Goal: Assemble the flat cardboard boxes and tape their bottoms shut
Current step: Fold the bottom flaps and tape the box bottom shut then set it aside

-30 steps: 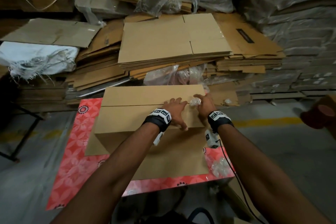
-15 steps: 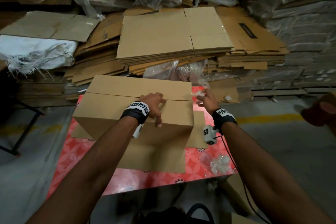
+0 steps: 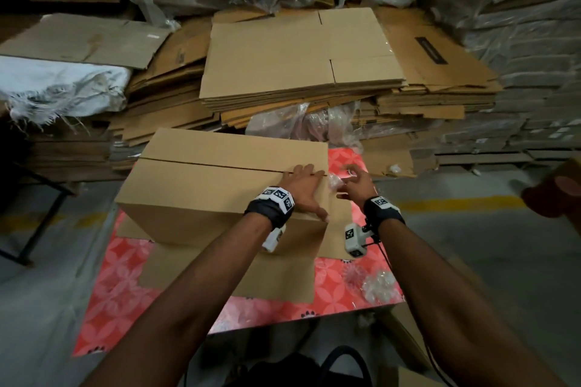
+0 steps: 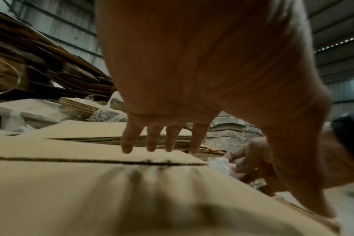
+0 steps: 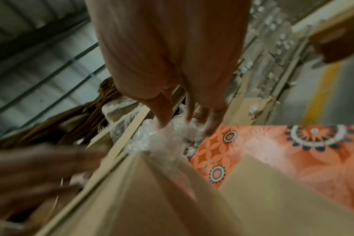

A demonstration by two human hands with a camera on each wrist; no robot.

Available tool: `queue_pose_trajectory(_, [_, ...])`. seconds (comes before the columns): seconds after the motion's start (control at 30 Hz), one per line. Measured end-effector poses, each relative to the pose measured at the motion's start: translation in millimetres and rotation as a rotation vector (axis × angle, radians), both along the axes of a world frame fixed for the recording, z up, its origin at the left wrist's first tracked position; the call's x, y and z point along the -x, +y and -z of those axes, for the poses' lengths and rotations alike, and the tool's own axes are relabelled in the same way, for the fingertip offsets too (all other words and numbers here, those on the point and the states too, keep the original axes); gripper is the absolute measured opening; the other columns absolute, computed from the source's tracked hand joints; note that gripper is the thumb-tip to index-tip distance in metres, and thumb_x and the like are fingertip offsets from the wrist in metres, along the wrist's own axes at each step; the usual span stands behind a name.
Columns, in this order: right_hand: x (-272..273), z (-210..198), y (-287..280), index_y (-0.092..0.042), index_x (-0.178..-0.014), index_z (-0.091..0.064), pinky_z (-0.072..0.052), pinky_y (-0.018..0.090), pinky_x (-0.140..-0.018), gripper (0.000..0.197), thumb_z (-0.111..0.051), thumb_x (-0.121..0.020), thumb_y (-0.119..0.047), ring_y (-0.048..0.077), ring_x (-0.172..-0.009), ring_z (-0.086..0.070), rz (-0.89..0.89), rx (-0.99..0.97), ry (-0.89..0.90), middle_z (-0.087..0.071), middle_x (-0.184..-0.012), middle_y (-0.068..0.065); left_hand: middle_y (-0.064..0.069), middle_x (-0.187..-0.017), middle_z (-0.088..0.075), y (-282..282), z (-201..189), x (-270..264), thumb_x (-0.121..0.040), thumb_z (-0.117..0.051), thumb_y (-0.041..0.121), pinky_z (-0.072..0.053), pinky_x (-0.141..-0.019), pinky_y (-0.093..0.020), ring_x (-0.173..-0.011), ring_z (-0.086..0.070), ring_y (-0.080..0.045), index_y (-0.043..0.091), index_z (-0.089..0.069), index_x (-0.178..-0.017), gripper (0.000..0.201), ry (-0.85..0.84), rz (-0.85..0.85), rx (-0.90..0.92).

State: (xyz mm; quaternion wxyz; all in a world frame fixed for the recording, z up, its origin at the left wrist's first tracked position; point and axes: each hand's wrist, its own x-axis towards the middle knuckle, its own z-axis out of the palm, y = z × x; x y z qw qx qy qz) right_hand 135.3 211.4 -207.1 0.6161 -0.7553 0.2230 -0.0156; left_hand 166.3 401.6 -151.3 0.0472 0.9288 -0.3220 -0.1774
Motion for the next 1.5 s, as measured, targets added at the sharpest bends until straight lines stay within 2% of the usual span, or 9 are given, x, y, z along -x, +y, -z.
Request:
queue_pose_trajectory(0.07, [7,-3,7,-0.027,-0.124,-0.054,-0.062,0.043,-0.07,0.05,-0.05,-0.086,0.006,0.027,-0.072,-0.068,0.014,-0.055,-0.003,-0.069,-0.087,0.019,-0.013,-0.155,-0.031,-8,6,5,-0.05,-0.079,0.082,-0.031,-0.112,-0.063,-0.142,-0.029,-0.04,0.021,-0.034,-0.151,0.127,0.0,-0.015,0.002])
queue_pose_trajectory(0.2, [6,2,18,-0.006,-0.116,-0.062,-0.06,0.038,-0.062,0.032,-0.038,-0.095,-0.001,0.033,-0.091,-0.061,0.032,-0.247,0.104,-0.061,-0.104,0.021,-0.01,-0.148,-0.039,-10,11,5,-0.048,-0.084,0.078,-0.034,-0.108,-0.062,-0.136,-0.035,-0.037,0.022,-0.038,-0.148,0.124,-0.001,-0.03,0.052])
queue_pose_trajectory(0.3, [14,0,26,-0.011,-0.126,-0.062,-0.059,0.04,-0.066,0.042,-0.041,-0.094,-0.026,0.033,-0.107,-0.062,0.008,-0.315,0.138,-0.061,-0.125,0.009,-0.009,-0.148,-0.04,-9,12,3,-0.048,-0.083,0.078,-0.035,-0.108,-0.06,-0.136,-0.038,-0.036,0.024,-0.036,-0.149,0.123,-0.016,-0.033,0.057])
queue_pose_trajectory(0.5, [24,0,25,-0.016,-0.106,-0.062,-0.055,0.043,-0.075,0.03,-0.033,-0.102,-0.025,0.033,-0.1,-0.063,0.052,-0.45,0.122,-0.063,-0.112,0.007,-0.008,-0.135,-0.05,-22,8,8,-0.044,-0.088,0.071,-0.04,-0.101,-0.054,-0.127,-0.046,-0.035,0.023,-0.046,-0.134,0.11,-0.035,-0.082,0.031])
queue_pose_trajectory(0.67, [25,0,21,0.001,-0.124,-0.058,-0.058,0.04,-0.078,0.04,-0.045,-0.108,-0.033,0.027,-0.083,-0.066,-0.04,-0.23,0.143,-0.064,-0.102,0.012,-0.009,-0.131,-0.051,-24,8,9,-0.045,-0.09,0.068,-0.041,-0.099,-0.053,-0.124,-0.047,-0.035,0.022,-0.049,-0.126,0.102,-0.038,-0.098,0.046])
queue_pose_trajectory(1.0, [58,46,13,-0.005,-0.084,-0.055,-0.046,0.04,-0.058,0.023,-0.06,-0.097,-0.023,0.027,-0.06,-0.051,0.003,-0.077,0.176,-0.054,-0.063,0.01,-0.007,-0.132,-0.051,-18,11,11,-0.046,-0.089,0.07,-0.037,-0.101,-0.052,-0.126,-0.046,-0.034,0.024,-0.05,-0.13,0.103,-0.034,-0.129,0.087])
queue_pose_trajectory(1.13, [88,68,-4,-0.008,-0.087,-0.053,-0.049,0.049,-0.073,0.027,-0.056,-0.102,-0.03,0.037,-0.079,-0.064,-0.014,0.288,0.248,-0.063,-0.081,0.014,-0.009,-0.135,-0.049,-21,11,14,-0.047,-0.089,0.068,-0.036,-0.103,-0.053,-0.129,-0.044,-0.036,0.022,-0.051,-0.13,0.102,-0.031,-0.139,0.074])
queue_pose_trajectory(1.33, [149,71,-20,0.008,-0.14,-0.048,-0.039,0.042,-0.101,0.053,-0.043,-0.109,-0.034,0.046,-0.131,-0.051,0.067,0.495,0.301,-0.055,-0.14,0.032,-0.011,-0.146,-0.04,-30,11,25,-0.055,-0.092,0.056,-0.033,-0.109,-0.058,-0.138,-0.034,-0.037,0.018,-0.051,-0.134,0.096,-0.013,-0.184,0.042])
queue_pose_trajectory(1.5, [178,110,-44,0.002,-0.128,-0.062,-0.046,0.046,-0.093,0.078,-0.021,-0.091,-0.054,0.049,-0.113,-0.059,0.147,0.503,0.245,-0.064,-0.118,0.034,-0.014,-0.152,-0.037,-36,7,30,-0.056,-0.093,0.049,-0.033,-0.11,-0.061,-0.142,-0.031,-0.04,0.016,-0.05,-0.138,0.099,0.006,-0.215,0.018])
